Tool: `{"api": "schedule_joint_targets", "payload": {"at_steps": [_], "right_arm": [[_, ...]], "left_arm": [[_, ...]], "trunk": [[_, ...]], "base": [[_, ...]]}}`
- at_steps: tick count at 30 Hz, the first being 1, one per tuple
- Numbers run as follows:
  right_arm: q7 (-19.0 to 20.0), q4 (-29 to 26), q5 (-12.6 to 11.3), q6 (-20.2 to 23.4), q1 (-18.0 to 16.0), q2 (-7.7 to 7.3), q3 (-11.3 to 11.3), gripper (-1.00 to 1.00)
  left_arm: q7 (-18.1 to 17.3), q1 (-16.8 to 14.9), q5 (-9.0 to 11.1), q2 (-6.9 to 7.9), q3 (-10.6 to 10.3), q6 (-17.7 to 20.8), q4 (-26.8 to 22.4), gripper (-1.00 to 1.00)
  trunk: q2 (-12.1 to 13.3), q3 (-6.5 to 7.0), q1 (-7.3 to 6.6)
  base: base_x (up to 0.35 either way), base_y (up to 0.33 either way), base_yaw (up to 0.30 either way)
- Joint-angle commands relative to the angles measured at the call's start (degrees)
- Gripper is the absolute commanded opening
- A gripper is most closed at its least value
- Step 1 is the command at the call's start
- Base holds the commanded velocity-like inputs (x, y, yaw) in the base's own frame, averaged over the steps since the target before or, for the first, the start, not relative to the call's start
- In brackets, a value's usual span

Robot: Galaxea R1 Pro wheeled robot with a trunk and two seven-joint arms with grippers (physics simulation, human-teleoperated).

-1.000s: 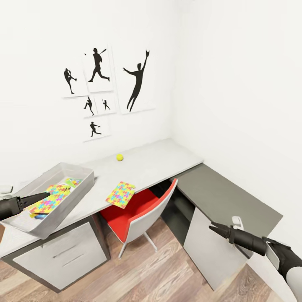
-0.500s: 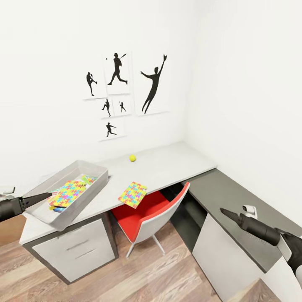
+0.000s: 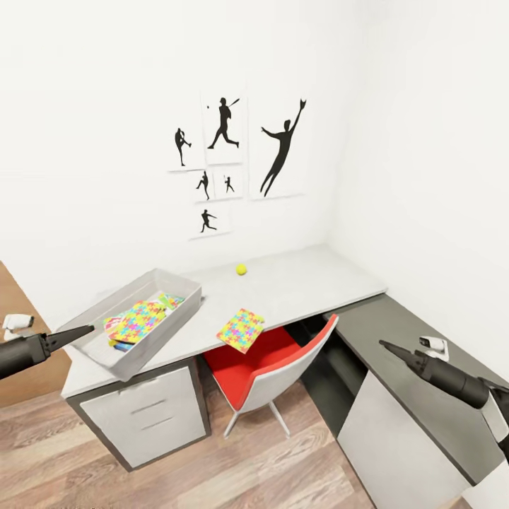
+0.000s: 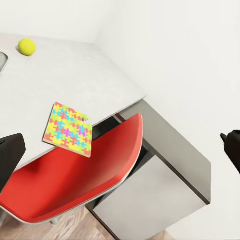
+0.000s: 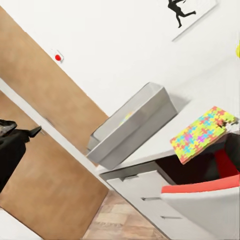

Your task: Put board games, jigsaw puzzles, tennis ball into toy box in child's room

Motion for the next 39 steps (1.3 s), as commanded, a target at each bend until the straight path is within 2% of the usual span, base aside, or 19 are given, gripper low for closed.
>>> {"api": "schedule_joint_targets", "payload": {"at_steps": [1,4,5,7,11,15,23,39], "right_arm": [[0.19,-1.66,-1.26,1.63,0.77,-0.05,-0.02,1.0],[0.19,-7.81,-4.95,4.86,3.92,-0.07,-0.04,1.0],[0.17,-12.78,-7.34,6.85,6.71,-0.04,-0.09,1.0],[0.11,-18.02,-9.37,8.46,9.61,0.0,-0.32,1.0],[-0.02,-27.43,-11.53,10.69,14.32,0.38,-1.98,1.0],[-0.45,-32.66,-12.35,11.8,16.74,0.71,-4.07,1.0],[-2.23,-35.58,-12.82,12.49,18.15,0.92,-5.53,1.0],[-3.91,-35.08,-12.74,12.05,18.43,0.96,-5.68,1.0]], "left_arm": [[-0.51,-0.09,-0.6,-0.13,0.05,0.58,-0.03,1.0],[-0.51,-0.09,-0.61,-0.42,0.05,0.58,-0.04,1.0],[-0.51,-0.09,-0.6,-0.58,0.05,0.58,-0.04,1.0],[-0.51,-0.09,-0.62,-0.72,0.05,0.58,-0.05,1.0],[-0.51,-0.09,-0.6,-1.0,-0.12,0.58,-0.05,1.0],[-0.51,-0.09,-0.62,-1.26,-0.68,0.6,-0.05,1.0],[-0.51,-0.09,-0.6,-1.42,-1.24,0.66,-0.05,1.0],[-0.51,-0.09,-0.57,-1.51,-1.36,0.7,-0.05,1.0]], "trunk": [[-0.12,-0.04,0.04],[-0.12,0.18,0.04],[-0.12,0.23,0.04],[-0.12,0.3,0.04],[-0.12,0.36,0.04],[-0.12,0.39,0.04],[-0.12,0.41,0.04],[-0.12,0.41,0.04]], "base": [[0.0,0.0,0.139],[0.0,0.0,0.133],[0.0,0.0,0.097],[0.0,0.0,0.07],[0.0,-0.035,0.037],[0.0,-0.138,0.016],[0.0,-0.2,0.004],[0.0,-0.095,0.0]]}}
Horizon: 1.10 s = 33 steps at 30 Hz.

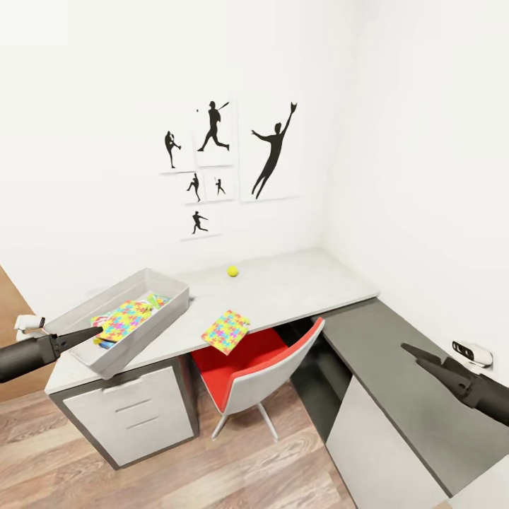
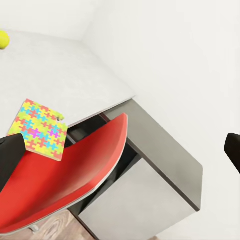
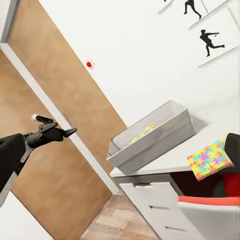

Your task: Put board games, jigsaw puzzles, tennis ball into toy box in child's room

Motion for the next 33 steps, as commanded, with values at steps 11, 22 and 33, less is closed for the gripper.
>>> {"api": "schedule_joint_targets", "payload": {"at_steps": [11,22,33], "right_arm": [[-3.07,-0.32,0.08,0.32,0.14,0.58,0.26,1.0],[-3.64,-0.79,0.09,0.27,0.21,2.29,0.17,1.0],[-3.61,-0.84,0.09,0.23,0.25,2.44,0.18,1.0]], "left_arm": [[-0.52,-0.08,-0.59,-0.04,0.01,0.56,-0.05,1.0],[-0.52,-0.08,-0.59,-0.04,-0.01,0.55,-0.05,1.0],[-0.52,-0.08,-0.59,-0.04,-0.02,0.55,-0.05,1.0]], "trunk": [[-0.12,0.03,0.03],[-0.12,0.69,0.03],[-0.12,1.43,0.03]], "base": [[0.065,-0.051,0.037],[0.083,-0.11,0.183],[0.007,-0.009,0.207]]}}
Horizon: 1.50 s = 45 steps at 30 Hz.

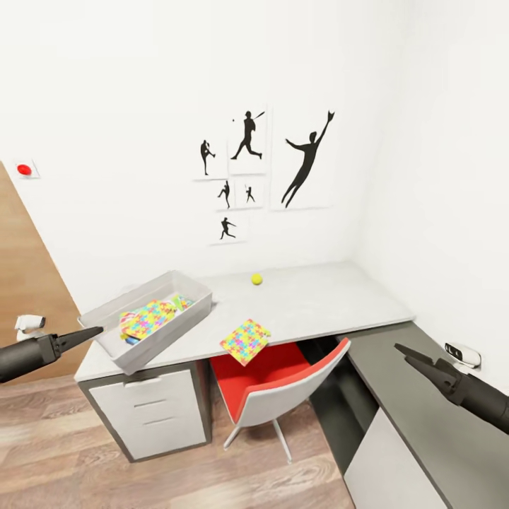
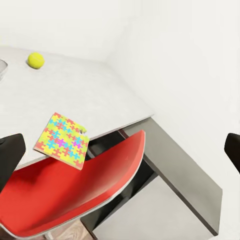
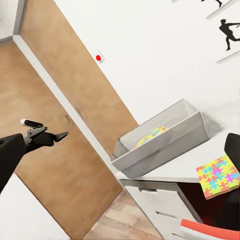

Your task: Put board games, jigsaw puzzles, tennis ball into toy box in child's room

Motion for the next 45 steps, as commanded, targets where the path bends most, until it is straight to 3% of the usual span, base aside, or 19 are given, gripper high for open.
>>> {"api": "schedule_joint_targets", "payload": {"at_steps": [1,23,33,39,45], "right_arm": [[0.11,-0.01,-0.16,0.58,-0.02,-0.02,-0.02,1.0],[0.19,0.03,-0.16,0.59,0.0,-0.01,-0.07,1.0],[0.4,0.0,-0.18,0.66,-0.01,-0.08,-0.16,1.0],[0.46,-0.01,-0.22,0.67,0.01,-0.09,-0.2,1.0],[0.47,0.0,-0.24,0.67,0.02,-0.1,-0.26,1.0]], "left_arm": [[-0.51,-0.09,-0.6,-0.02,0.05,0.58,-0.04,1.0],[-0.51,-0.09,-0.6,-0.16,0.05,0.58,-0.04,1.0],[-0.51,-0.09,-0.71,-1.28,-0.28,0.71,-0.04,1.0],[-0.51,-0.09,-0.82,-2.13,-2.79,1.22,-0.04,1.0],[-0.51,-0.09,-1.17,-3.26,-8.34,3.35,0.52,1.0]], "trunk": [[-0.12,-0.06,0.04],[-0.12,0.33,0.04],[-0.12,0.33,0.04],[-0.12,0.33,0.04],[-0.12,0.33,0.04]], "base": [[0.001,-0.001,0.209],[0.0,0.0,0.062],[0.0,0.0,0.0],[0.0,0.0,0.0],[0.0,0.0,0.0]]}}
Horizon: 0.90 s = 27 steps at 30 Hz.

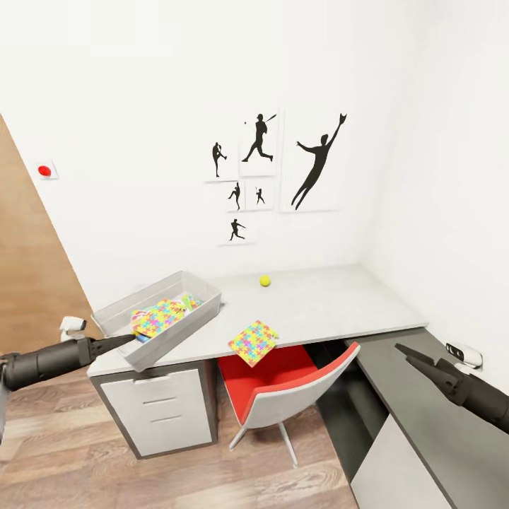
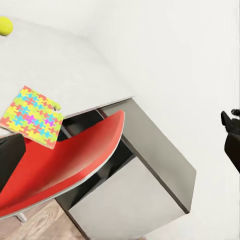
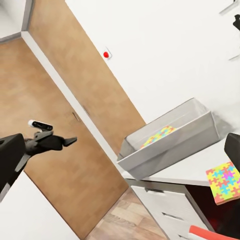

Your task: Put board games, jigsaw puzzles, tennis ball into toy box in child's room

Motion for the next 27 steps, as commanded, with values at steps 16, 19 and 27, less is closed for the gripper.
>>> {"api": "schedule_joint_targets", "payload": {"at_steps": [16,19,27], "right_arm": [[0.03,0.12,-0.16,0.59,-0.05,-0.01,-0.04,1.0],[-0.01,0.29,-0.16,0.59,-0.05,0.0,-0.06,1.0],[-0.14,0.53,-0.16,0.59,-0.06,0.05,-0.06,1.0]], "left_arm": [[3.22,-2.05,-0.76,-6.0,-3.99,2.46,8.22,1.0],[4.68,-2.95,-0.75,-6.99,-4.04,2.56,10.69,1.0],[10.84,-7.42,-0.69,-9.0,-4.15,2.48,22.1,1.0]], "trunk": [[-0.13,-0.13,0.04],[-0.13,-0.13,0.04],[-0.13,-0.13,0.04]], "base": [[0.0,0.0,0.0],[0.0,0.0,0.0],[0.0,0.0,0.0]]}}
